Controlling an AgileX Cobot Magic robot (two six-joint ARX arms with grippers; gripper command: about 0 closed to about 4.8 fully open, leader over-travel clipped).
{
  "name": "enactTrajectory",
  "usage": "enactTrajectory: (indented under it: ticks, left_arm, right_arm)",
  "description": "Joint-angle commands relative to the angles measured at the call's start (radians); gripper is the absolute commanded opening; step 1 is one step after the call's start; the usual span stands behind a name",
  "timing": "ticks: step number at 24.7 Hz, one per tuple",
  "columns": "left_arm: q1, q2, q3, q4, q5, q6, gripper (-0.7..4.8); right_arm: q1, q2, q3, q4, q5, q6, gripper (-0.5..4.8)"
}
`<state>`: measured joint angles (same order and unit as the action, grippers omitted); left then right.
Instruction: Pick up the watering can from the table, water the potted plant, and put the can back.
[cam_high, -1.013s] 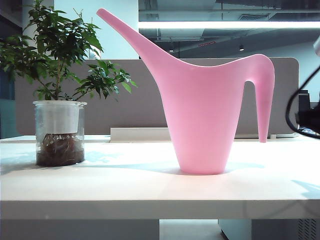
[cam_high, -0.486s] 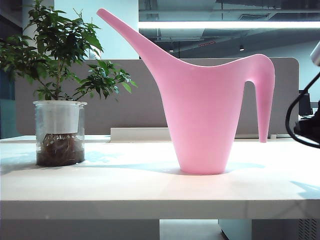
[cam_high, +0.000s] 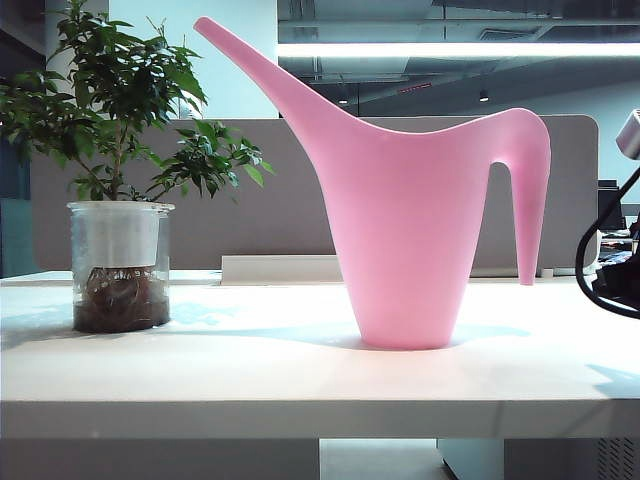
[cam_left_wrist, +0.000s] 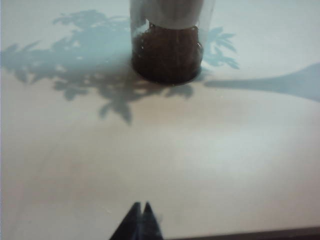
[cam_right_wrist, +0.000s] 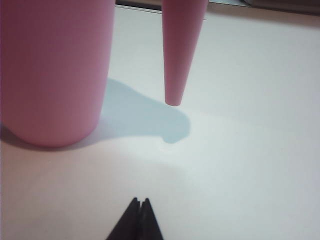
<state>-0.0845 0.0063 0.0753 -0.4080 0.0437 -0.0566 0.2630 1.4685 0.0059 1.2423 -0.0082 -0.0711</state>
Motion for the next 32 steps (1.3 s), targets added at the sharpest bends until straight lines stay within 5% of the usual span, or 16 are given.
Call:
enactTrajectory:
  ticks: [1,8,32]
  left_arm:
    - [0.030,0.001,-0.006,0.027,0.002,0.004,-0.05]
    - [0.053,0.001,-0.067,0.227,0.002,-0.003,-0.05]
    - [0.053,0.001,-0.066,0.223,-0.029,0.023,-0.05]
  right_arm:
    - [0.001,-0.002,-0.007,0.014,-0.002,0.004,-0.05]
    - [0.001,-0.002,-0.007,0.014,-0.002,0.003,-0.05]
    - [0.001,-0.071,-0.007,-0.043,0.004,0.003,-0.05]
